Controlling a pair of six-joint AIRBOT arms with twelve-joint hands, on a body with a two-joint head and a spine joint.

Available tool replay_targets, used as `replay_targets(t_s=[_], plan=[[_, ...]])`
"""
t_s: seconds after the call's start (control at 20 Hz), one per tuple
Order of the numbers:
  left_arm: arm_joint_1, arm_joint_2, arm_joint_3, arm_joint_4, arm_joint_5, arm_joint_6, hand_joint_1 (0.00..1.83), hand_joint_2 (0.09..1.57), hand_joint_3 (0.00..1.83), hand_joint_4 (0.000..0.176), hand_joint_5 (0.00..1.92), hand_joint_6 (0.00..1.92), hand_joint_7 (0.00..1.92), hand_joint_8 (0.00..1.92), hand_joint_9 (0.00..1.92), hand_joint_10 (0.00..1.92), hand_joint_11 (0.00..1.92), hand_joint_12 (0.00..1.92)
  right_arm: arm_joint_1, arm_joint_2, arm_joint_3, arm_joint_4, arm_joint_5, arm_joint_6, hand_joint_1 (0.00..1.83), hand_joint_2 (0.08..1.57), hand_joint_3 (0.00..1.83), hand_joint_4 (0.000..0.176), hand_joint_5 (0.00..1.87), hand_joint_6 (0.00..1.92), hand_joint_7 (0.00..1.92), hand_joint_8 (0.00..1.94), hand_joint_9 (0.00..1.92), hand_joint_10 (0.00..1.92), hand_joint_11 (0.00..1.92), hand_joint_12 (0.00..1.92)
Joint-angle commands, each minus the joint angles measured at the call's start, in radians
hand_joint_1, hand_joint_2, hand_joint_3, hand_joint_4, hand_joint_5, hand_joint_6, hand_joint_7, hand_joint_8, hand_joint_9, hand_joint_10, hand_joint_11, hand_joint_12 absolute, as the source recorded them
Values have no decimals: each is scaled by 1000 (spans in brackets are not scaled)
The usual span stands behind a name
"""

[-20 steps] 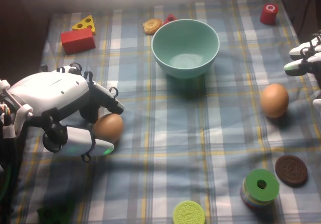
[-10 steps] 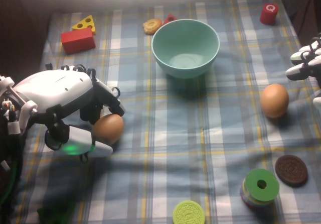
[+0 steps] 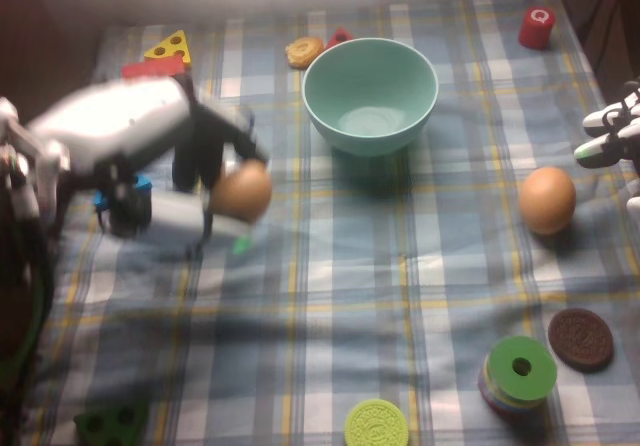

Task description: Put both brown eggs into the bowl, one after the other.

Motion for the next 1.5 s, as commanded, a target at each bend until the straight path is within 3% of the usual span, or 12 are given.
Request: replay_targets(t_s=[0.0, 0.2, 0.3, 0.4, 0.5, 0.55, 0.6, 0.7, 0.8, 0.95, 1.05, 1.45], plan=[[-39, -2, 11, 35, -143, -8, 1169, 1081, 3, 0, 1057, 834, 1028, 1117, 815, 1283, 205, 1281, 2, 3, 1, 29, 119, 8, 561, 1349, 2, 0, 746, 2, 641, 3, 613, 3, 384, 579], [-211, -80, 109, 68, -74, -8, 1276, 1071, 5, 0, 1041, 660, 1131, 956, 1011, 706, 249, 1113, 2, -2, 5, 29, 119, 8, 548, 1358, 0, 0, 731, 0, 641, 0, 620, 0, 425, 519], [-282, -147, 184, 72, 12, -8, 1289, 1050, 0, 0, 1178, 363, 1152, 943, 1121, 769, 289, 1286, 2, -10, 11, 28, 119, 8, 539, 1349, 0, 0, 738, 3, 639, 0, 621, 0, 429, 511], [-309, -214, 257, 60, 78, -8, 1139, 1025, 0, 13, 1207, 573, 1161, 821, 1043, 1063, 392, 1372, 7, -22, 20, 23, 119, 8, 558, 1339, 0, 0, 758, 2, 657, 2, 642, 2, 468, 473], [-322, -282, 333, 43, 141, -8, 1106, 1069, 1, 19, 1088, 790, 1032, 1134, 919, 1310, 404, 1524, 13, -30, 25, 17, 118, 8, 568, 1339, 0, 0, 762, 3, 663, 4, 639, 2, 470, 467], [-324, -305, 359, 33, 162, -8, 1057, 1094, 1, 103, 1026, 894, 1082, 994, 975, 1128, 399, 1384, 17, -32, 27, 13, 118, 8, 570, 1339, 0, 0, 761, 3, 658, 2, 641, 3, 472, 466], [-325, -326, 385, 21, 182, -8, 1202, 1135, 0, 0, 930, 1029, 967, 1075, 918, 886, 291, 1242, 20, -34, 29, 9, 118, 8, 584, 1339, 0, 0, 761, 2, 655, 1, 644, 3, 478, 460], [-322, -364, 429, -5, 207, -8, 1262, 1075, 0, 0, 1087, 624, 1104, 965, 1099, 507, 400, 1069, 25, -40, 34, 4, 118, 8, 562, 1351, 4, 0, 740, 0, 644, 1, 635, 2, 470, 447], [-315, -385, 450, -16, 219, -8, 1250, 1116, 4, 0, 960, 965, 982, 1028, 1093, 484, 314, 1263, 27, -42, 36, 0, 118, 8, 561, 1358, 5, 0, 732, 0, 648, 2, 636, 2, 477, 451], [-311, -389, 451, -16, 223, -8, 1247, 1123, 2, 0, 939, 1007, 960, 1052, 888, 935, 258, 1501, 28, -42, 37, -1, 118, 8, 583, 1360, 2, 0, 727, 0, 658, 4, 636, 1, 462, 453], [-308, -389, 449, -13, 228, -8, 1045, 1008, 0, 38, 894, 109, 878, 612, 787, 883, 204, 1435, 28, -43, 38, -1, 118, 8, 625, 1356, 0, 0, 729, 1, 659, 2, 644, 3, 478, 461], [-300, -382, 427, 21, 228, -8, 983, 1049, 0, 118, 651, 0, 764, 6, 731, 145, 12, 845, 28, -44, 38, -1, 118, 8, 630, 1363, 1, 0, 697, 0, 647, 0, 655, 1, 492, 436]])
